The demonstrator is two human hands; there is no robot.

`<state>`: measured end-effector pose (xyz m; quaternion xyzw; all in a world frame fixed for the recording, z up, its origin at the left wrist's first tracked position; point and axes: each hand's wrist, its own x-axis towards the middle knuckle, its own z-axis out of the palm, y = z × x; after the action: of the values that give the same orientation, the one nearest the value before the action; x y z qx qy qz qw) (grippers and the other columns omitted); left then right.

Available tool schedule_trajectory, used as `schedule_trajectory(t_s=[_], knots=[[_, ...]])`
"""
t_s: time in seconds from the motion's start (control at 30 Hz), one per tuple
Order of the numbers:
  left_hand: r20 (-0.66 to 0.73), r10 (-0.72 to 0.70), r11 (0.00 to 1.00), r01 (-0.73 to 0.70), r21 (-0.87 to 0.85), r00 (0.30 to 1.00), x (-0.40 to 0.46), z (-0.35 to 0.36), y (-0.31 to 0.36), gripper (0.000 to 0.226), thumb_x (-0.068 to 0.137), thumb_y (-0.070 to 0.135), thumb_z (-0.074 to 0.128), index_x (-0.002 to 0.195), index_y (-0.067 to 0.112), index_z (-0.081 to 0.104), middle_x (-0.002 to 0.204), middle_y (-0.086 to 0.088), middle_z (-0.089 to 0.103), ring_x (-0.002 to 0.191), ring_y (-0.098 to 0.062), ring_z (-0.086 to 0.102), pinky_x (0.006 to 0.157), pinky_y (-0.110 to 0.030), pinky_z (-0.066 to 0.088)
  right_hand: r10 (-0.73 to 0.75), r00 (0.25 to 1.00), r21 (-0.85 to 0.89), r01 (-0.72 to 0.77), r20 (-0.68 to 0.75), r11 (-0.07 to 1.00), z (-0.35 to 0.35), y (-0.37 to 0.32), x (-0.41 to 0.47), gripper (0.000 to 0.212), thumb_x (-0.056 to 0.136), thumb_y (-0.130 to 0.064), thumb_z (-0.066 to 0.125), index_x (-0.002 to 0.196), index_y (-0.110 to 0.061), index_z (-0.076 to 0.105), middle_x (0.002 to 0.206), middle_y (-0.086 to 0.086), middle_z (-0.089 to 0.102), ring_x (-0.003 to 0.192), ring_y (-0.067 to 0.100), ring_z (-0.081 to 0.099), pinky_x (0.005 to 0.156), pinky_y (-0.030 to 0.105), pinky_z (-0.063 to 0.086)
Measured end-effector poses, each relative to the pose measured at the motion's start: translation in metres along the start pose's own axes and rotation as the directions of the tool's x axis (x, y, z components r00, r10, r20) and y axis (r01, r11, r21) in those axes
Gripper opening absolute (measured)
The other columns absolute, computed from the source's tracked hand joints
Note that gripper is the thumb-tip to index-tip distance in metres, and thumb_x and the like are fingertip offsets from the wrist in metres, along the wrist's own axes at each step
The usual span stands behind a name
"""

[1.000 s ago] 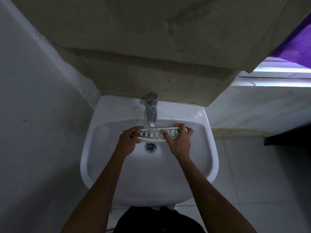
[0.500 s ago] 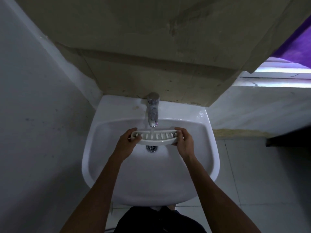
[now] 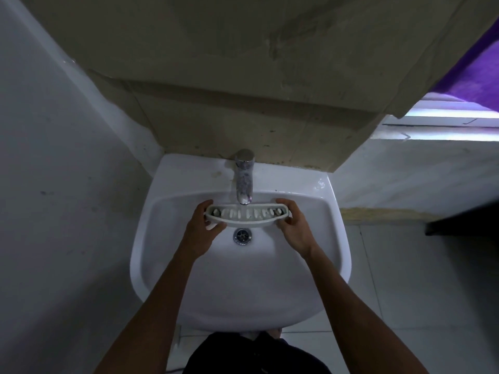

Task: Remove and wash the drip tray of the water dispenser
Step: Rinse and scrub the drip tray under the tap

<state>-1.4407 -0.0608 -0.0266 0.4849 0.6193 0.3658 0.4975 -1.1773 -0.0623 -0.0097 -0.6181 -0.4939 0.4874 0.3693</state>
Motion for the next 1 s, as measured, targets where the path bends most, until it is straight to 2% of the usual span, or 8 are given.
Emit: schedule_trajectory(t_s=[0.13, 0.27, 0.37, 0.47, 0.63, 0.73, 0.83, 1.0], knots=[[0.025, 0.062, 0.998, -0.063, 0.027, 0.998, 0.000, 0.002, 0.001, 0.055, 0.079, 0.012, 0.078, 0.122, 0.029, 0.049, 0.118, -0.001, 0.061, 0.108, -0.021, 0.061, 0.094, -0.037, 0.051, -0.025, 1.000, -0.018, 0.025, -0.014, 1.000, -0.007, 0.000, -0.001, 0.040, 0.087, 0.006, 0.063, 0.122, -0.012, 0.057, 0.111, 0.003, 0.067, 0.095, 0.012, 0.063, 0.087, 0.033, 0.053], [0.001, 0.007, 0.998, -0.007, 0.063, 1.000, 0.000, 0.001, -0.001, 0.057, 0.080, 0.018, 0.077, 0.128, 0.030, 0.049, 0.120, 0.003, 0.059, 0.101, -0.012, 0.060, 0.082, -0.020, 0.051, -0.006, 1.000, -0.040, 0.007, 0.030, 0.999, -0.012, -0.005, -0.005, 0.040, 0.089, 0.001, 0.064, 0.126, -0.013, 0.057, 0.113, 0.000, 0.066, 0.099, 0.012, 0.063, 0.087, 0.028, 0.053], [0.003, -0.038, 0.997, 0.038, 0.074, 0.999, -0.004, -0.005, -0.004, 0.055, 0.084, 0.024, 0.074, 0.133, 0.027, 0.050, 0.120, 0.003, 0.059, 0.104, -0.014, 0.060, 0.077, -0.014, 0.048, 0.078, 0.994, 0.024, -0.080, 0.071, 0.997, -0.015, -0.008, -0.007, 0.041, 0.090, 0.000, 0.060, 0.129, -0.014, 0.059, 0.116, 0.006, 0.066, 0.099, 0.020, 0.062, 0.089, 0.034, 0.054], [-0.043, -0.090, 0.995, 0.092, 0.045, 0.995, -0.010, -0.006, -0.005, 0.045, 0.087, 0.028, 0.071, 0.128, 0.021, 0.056, 0.114, 0.000, 0.064, 0.096, -0.011, 0.063, 0.072, -0.010, 0.047, 0.159, 0.984, 0.099, -0.166, 0.077, 0.981, -0.012, -0.007, -0.011, 0.036, 0.093, -0.002, 0.056, 0.126, -0.013, 0.062, 0.113, 0.009, 0.066, 0.093, 0.019, 0.062, 0.087, 0.038, 0.056], [-0.103, -0.180, 0.980, 0.187, 0.067, 0.978, -0.013, -0.006, -0.005, 0.027, 0.094, 0.040, 0.057, 0.107, 0.018, 0.063, 0.101, -0.009, 0.070, 0.089, -0.022, 0.069, 0.074, -0.030, 0.048, 0.274, 0.960, 0.161, -0.279, 0.054, 0.947, -0.005, -0.007, -0.011, 0.024, 0.095, -0.015, 0.058, 0.117, -0.007, 0.066, 0.096, 0.011, 0.065, 0.071, 0.018, 0.064, 0.074, 0.031, 0.056], [-0.125, -0.235, 0.961, 0.250, 0.119, 0.964, -0.014, -0.009, -0.007, 0.035, 0.093, 0.054, 0.050, 0.092, 0.022, 0.063, 0.095, -0.009, 0.071, 0.082, -0.019, 0.070, 0.078, -0.039, 0.052, 0.284, 0.957, 0.138, -0.289, 0.056, 0.947, -0.003, -0.007, -0.010, 0.026, 0.096, -0.028, 0.061, 0.106, -0.005, 0.068, 0.091, 0.011, 0.064, 0.061, 0.018, 0.060, 0.068, 0.032, 0.057], [-0.174, -0.272, 0.934, 0.303, 0.189, 0.947, -0.014, -0.012, -0.006, 0.056, 0.089, 0.068, 0.043, 0.081, 0.018, 0.068, 0.079, -0.009, 0.073, 0.079, -0.026, 0.070, 0.081, -0.044, 0.056, 0.309, 0.950, 0.117, -0.312, 0.048, 0.943, -0.002, -0.008, -0.009, 0.036, 0.093, -0.044, 0.063, 0.088, -0.008, 0.067, 0.079, 0.010, 0.064, 0.055, 0.019, 0.058, 0.067, 0.038, 0.058], [-0.239, -0.418, 0.875, 0.459, 0.154, 0.877, -0.016, -0.013, 0.002, 0.073, 0.078, 0.078, 0.046, 0.061, 0.011, 0.070, 0.052, -0.002, 0.069, 0.058, -0.021, 0.068, 0.072, -0.037, 0.060, 0.388, 0.922, -0.030, -0.388, -0.022, 0.921, -0.003, -0.007, -0.008, 0.059, 0.084, -0.064, 0.062, 0.072, -0.006, 0.068, 0.059, 0.009, 0.067, 0.047, 0.022, 0.060, 0.059, 0.038, 0.062]])
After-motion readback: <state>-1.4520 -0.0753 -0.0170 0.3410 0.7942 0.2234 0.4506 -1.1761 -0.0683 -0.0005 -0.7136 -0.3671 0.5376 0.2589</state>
